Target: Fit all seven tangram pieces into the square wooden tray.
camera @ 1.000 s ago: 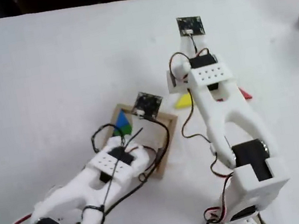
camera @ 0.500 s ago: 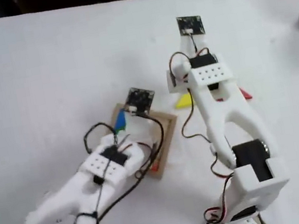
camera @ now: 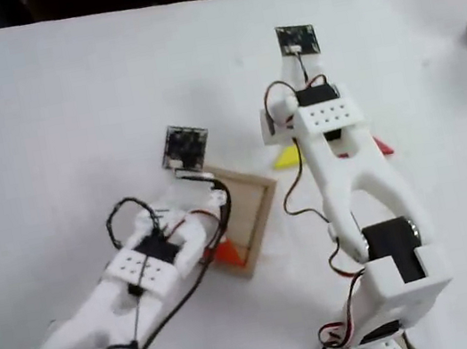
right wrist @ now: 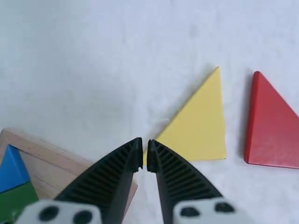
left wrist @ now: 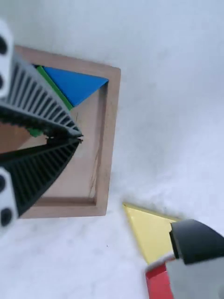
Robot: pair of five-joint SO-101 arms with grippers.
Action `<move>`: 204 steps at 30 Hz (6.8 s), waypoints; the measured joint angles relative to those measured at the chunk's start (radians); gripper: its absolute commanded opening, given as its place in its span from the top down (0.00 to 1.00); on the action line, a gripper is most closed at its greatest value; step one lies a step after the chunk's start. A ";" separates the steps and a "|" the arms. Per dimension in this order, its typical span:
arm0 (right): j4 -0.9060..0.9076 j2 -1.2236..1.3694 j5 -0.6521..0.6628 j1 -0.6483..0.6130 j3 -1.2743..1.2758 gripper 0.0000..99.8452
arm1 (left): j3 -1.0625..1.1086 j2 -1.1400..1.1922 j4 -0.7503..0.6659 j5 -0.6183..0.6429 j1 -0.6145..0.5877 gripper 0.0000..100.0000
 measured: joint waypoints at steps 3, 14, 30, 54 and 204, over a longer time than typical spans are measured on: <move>0.000 0.000 0.000 0.000 0.000 0.98 | -0.049 0.124 -0.020 0.000 -0.006 0.98; 0.000 0.000 0.000 0.000 0.000 0.98 | -0.166 0.256 0.078 0.000 -0.103 0.98; 0.000 0.000 0.000 0.000 0.000 0.98 | -0.166 0.256 0.112 0.000 -0.103 0.98; 0.000 0.000 0.000 0.000 0.000 0.98 | -0.186 0.272 0.037 0.002 -0.120 0.98; 0.072 0.109 -0.385 0.084 -0.046 0.73 | -0.176 0.032 0.273 -0.101 -0.356 0.79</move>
